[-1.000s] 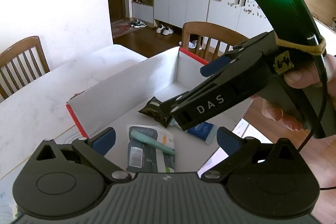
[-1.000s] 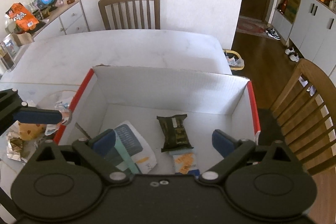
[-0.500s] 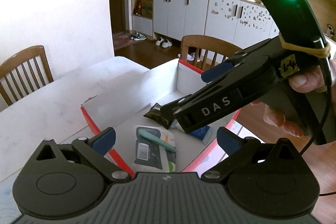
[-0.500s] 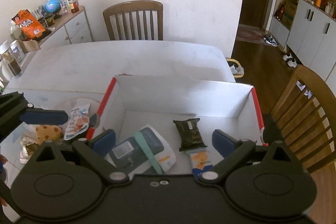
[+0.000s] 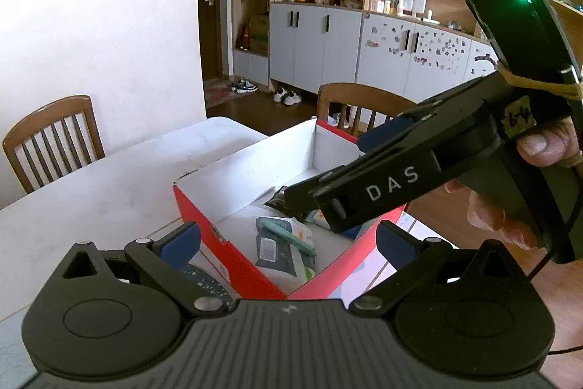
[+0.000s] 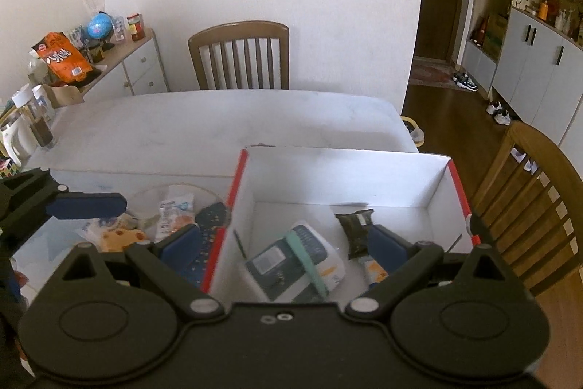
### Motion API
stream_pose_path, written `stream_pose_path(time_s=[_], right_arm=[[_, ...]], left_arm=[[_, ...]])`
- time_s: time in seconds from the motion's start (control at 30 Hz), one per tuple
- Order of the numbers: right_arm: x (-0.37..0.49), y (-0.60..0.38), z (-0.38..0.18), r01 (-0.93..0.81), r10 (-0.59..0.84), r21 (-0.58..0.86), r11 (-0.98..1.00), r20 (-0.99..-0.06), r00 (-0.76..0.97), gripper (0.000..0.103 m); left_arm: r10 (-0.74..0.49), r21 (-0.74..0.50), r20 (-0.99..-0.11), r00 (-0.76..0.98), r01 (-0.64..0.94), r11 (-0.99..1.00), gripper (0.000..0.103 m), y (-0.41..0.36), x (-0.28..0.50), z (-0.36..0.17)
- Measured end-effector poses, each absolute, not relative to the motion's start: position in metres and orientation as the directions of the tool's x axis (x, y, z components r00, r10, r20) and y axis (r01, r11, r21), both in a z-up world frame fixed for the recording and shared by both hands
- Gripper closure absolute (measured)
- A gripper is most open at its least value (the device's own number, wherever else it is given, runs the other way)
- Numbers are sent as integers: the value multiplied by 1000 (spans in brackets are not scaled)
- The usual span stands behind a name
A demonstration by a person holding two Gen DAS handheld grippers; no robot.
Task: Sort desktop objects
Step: 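Withdraw both grippers from the red box back toward the snack pile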
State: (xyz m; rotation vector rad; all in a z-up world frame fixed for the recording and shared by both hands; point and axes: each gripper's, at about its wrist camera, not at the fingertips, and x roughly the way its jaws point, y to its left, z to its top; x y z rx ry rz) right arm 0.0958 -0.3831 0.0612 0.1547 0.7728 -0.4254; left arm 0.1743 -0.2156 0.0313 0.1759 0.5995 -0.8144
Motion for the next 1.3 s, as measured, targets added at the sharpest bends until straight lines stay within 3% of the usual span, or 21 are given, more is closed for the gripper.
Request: stream_pose_path(time_s=[1.3], right_arm=[[141,-255,37,397,-256,23,918,-730,634,4]], left_arm=[[-541,-73,-562,626,614,786,0,-64,147,5]])
